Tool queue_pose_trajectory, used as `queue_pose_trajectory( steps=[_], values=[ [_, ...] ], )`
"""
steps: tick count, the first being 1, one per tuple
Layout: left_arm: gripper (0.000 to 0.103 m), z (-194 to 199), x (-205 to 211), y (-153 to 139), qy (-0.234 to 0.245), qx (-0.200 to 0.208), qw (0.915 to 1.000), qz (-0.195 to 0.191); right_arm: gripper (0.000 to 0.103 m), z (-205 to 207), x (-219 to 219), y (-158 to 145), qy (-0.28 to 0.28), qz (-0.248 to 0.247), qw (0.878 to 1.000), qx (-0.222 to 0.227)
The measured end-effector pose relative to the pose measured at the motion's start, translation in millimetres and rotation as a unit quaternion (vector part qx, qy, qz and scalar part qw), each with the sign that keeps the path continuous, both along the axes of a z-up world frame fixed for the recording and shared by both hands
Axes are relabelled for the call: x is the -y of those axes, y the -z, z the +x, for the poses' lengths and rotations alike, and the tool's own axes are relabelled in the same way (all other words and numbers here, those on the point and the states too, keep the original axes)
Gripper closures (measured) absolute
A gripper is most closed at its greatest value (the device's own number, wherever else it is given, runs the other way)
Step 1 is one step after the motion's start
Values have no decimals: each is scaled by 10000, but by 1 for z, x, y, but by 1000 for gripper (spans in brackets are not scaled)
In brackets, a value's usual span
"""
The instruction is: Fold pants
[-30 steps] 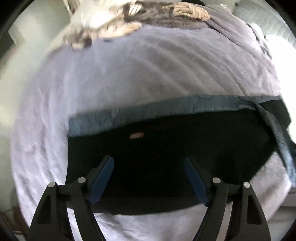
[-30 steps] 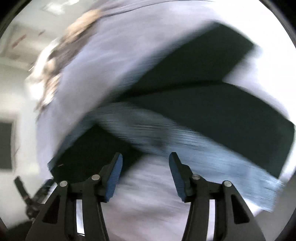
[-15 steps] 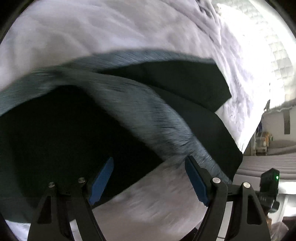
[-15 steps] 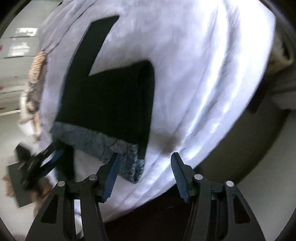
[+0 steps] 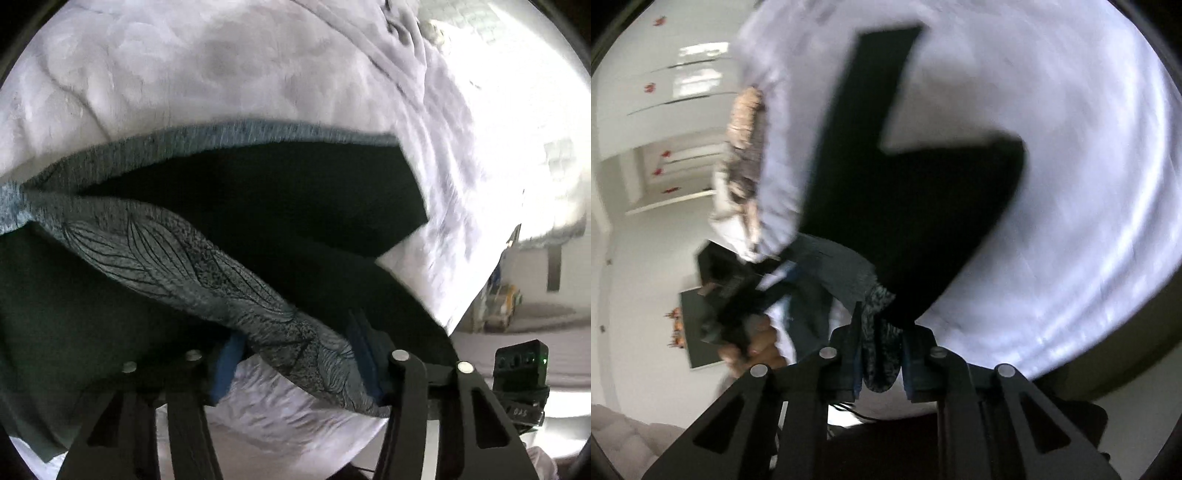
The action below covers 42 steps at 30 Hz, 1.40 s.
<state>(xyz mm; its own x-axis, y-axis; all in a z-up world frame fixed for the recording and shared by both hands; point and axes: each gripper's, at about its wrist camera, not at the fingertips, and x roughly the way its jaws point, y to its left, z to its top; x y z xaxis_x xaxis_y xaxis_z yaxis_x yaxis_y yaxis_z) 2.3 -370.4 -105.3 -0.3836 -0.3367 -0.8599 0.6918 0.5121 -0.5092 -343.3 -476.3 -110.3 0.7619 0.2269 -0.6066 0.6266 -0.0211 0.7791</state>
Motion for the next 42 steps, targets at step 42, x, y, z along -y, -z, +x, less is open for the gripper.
queue_pose_trajectory(
  steps=[42],
  values=[
    [30, 58, 53, 47, -822, 2143, 9690, 919, 86, 63, 196, 49, 307, -1031, 9863, -1248]
  ],
)
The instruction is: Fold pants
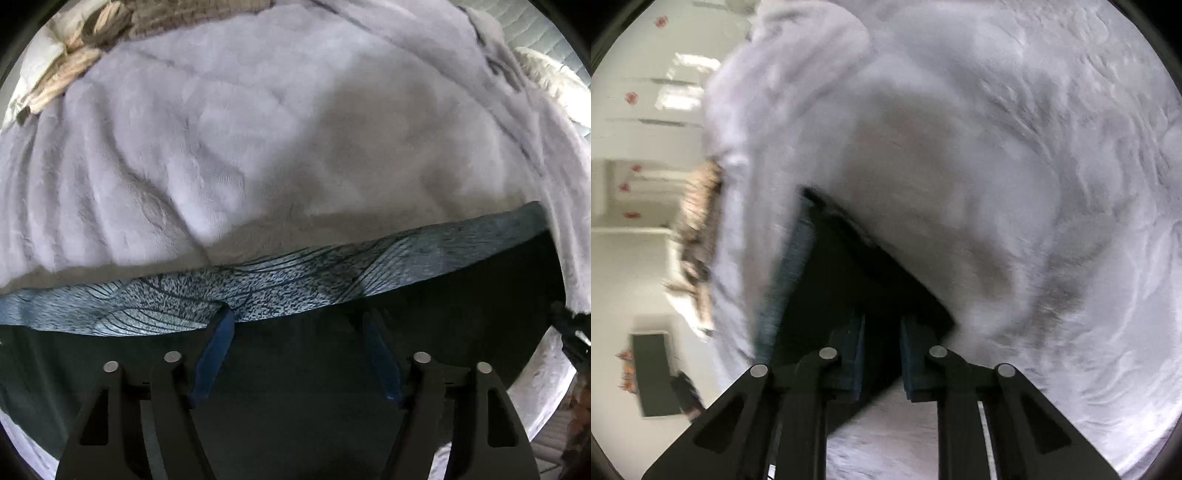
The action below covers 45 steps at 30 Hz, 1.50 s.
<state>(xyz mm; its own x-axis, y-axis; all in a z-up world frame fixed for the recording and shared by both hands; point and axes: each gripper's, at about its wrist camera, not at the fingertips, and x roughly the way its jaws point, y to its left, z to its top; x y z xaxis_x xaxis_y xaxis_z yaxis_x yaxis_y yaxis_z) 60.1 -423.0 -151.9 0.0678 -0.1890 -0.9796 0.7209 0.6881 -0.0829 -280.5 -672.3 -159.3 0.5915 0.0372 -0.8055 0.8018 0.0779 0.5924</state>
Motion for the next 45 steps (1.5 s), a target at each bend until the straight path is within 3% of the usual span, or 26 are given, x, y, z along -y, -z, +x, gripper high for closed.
queue_pose_trajectory(
  steps=[5, 14, 16, 20, 25, 31, 37, 41, 43, 45],
  values=[
    [30, -15, -3, -5, 353, 160, 9991, 143, 87, -7, -8, 10, 60, 46, 9999, -90],
    [30, -12, -51, -1, 282, 122, 9986, 421, 86, 7, -18, -4, -390, -461, 9954, -749],
    [30, -13, -58, -3, 292, 148, 9985, 441, 81, 8, -19, -4, -439, -449, 9944, -855],
    [30, -11, -77, -8, 97, 66, 9988, 466, 74, -3, -29, -11, -257, -293, 9951, -911],
    [30, 0, -120, -15, -199, 48, 9987, 477, 73, 8, -64, -26, -640, -423, 9922, -982],
    [30, 27, -184, -24, -567, 137, 9970, 511, 67, 65, -131, -28, -1460, -22, 9887, -327],
    [30, 71, -258, -30, -840, 303, 9944, 567, 67, 155, -234, -10, -2370, 873, 9657, 610],
    [30, 101, -304, -30, -889, 561, 9916, 757, 67, 209, -294, 14, -2437, 1576, 9518, 997],
    [30, 117, -328, -30, -940, 746, 9882, 956, 67, 224, -316, 25, -2386, 1782, 9493, 1010],
    [29, 125, -346, -22, -988, 679, 9876, 1016, 67, 236, -330, 33, -2282, 1937, 9479, 1092]
  ],
)
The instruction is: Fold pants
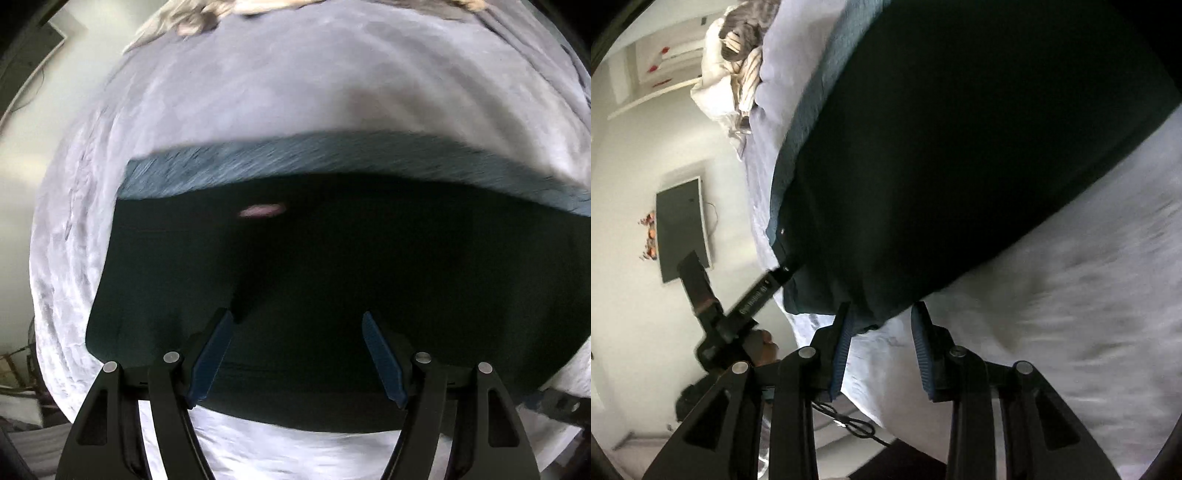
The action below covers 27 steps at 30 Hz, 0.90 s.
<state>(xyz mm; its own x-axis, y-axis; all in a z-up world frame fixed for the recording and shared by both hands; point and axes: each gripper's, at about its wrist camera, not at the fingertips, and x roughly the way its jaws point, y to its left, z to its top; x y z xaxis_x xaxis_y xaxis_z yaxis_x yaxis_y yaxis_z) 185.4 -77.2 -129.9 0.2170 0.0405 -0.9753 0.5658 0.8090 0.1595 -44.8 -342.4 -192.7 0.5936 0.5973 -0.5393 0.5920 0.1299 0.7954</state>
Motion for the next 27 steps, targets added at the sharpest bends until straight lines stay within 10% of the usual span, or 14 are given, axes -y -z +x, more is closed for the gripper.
queue_pose_trajectory(
  steps=[7, 9, 16, 19, 27],
  values=[
    [12, 22, -26, 18, -100, -426, 9982, -418, 69, 25, -19, 11, 239, 19, 9997, -109],
    [12, 13, -10, 20, 30, -372, 9985, -410, 93, 33, -20, -1, 174, -191, 9997, 5],
    [12, 28, -26, 30, 187, -368, 9979, -492, 93, 41, -36, -8, -815, -1406, 9838, -754],
    [13, 20, -30, 23, 151, -391, 9977, -531, 70, 38, -40, -14, -1074, -1371, 9802, -944],
    [13, 53, -89, -18, -214, 59, 9950, -973, 65, 145, -57, -114, -2960, -2735, 9144, 383]
  ],
)
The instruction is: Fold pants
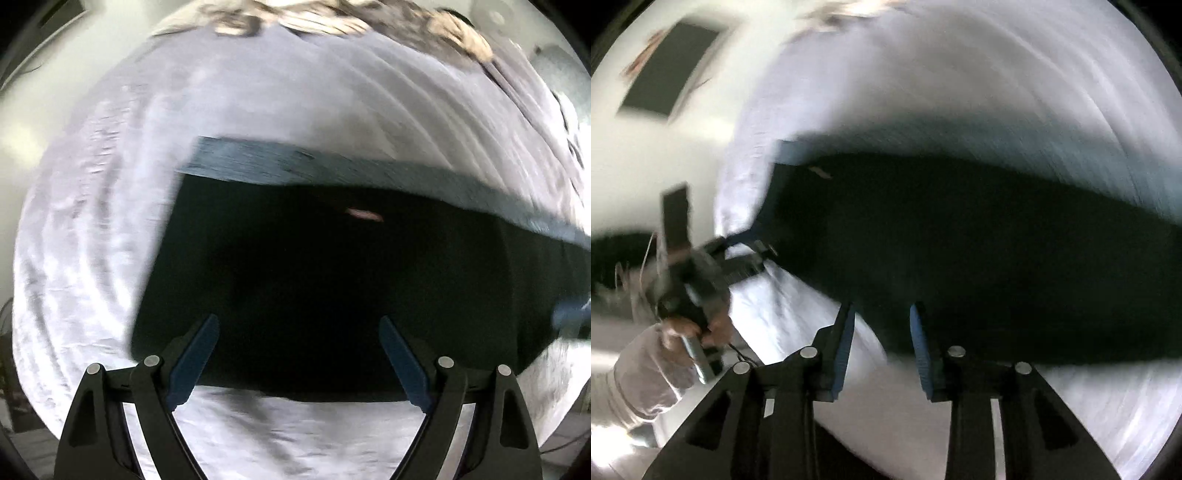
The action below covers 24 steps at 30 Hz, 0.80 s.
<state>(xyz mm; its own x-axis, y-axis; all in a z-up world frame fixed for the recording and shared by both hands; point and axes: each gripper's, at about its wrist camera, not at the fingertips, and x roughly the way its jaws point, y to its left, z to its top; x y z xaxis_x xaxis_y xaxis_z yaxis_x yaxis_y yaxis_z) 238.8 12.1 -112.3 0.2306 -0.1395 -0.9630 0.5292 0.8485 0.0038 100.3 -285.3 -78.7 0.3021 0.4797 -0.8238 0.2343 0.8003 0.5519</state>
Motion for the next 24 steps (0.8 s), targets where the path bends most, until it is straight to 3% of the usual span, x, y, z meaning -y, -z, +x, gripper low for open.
queue_pose_trajectory(
  steps=[5, 10, 13, 17, 19, 20, 24],
  values=[
    [17, 35, -52, -4, -559, 169, 9983, -7, 58, 128, -48, -21, -1428, -340, 9874, 595],
    [34, 54, -82, 15, -584, -555, 9959, -419, 58, 239, -111, 8, -2348, -683, 9681, 549],
    [45, 43, -83, 15, -353, -793, 9936, -726, 58, 266, -128, 28, -2533, -764, 9638, 341],
    [48, 47, -82, 18, -218, -774, 9928, -888, 61, 282, -135, 54, -2719, -727, 9596, 15],
    [65, 47, -83, 17, -132, -850, 9904, -1085, 87, 279, -137, 57, -2906, -928, 9523, -53],
    [65, 42, -85, 16, -138, -863, 9901, -1095, 93, 277, -139, 54, -3001, -1078, 9478, -10],
    [66, 33, -87, 7, -27, -747, 9913, -1081, 98, 266, -141, 28, -3185, -893, 9433, 266]
  ],
)
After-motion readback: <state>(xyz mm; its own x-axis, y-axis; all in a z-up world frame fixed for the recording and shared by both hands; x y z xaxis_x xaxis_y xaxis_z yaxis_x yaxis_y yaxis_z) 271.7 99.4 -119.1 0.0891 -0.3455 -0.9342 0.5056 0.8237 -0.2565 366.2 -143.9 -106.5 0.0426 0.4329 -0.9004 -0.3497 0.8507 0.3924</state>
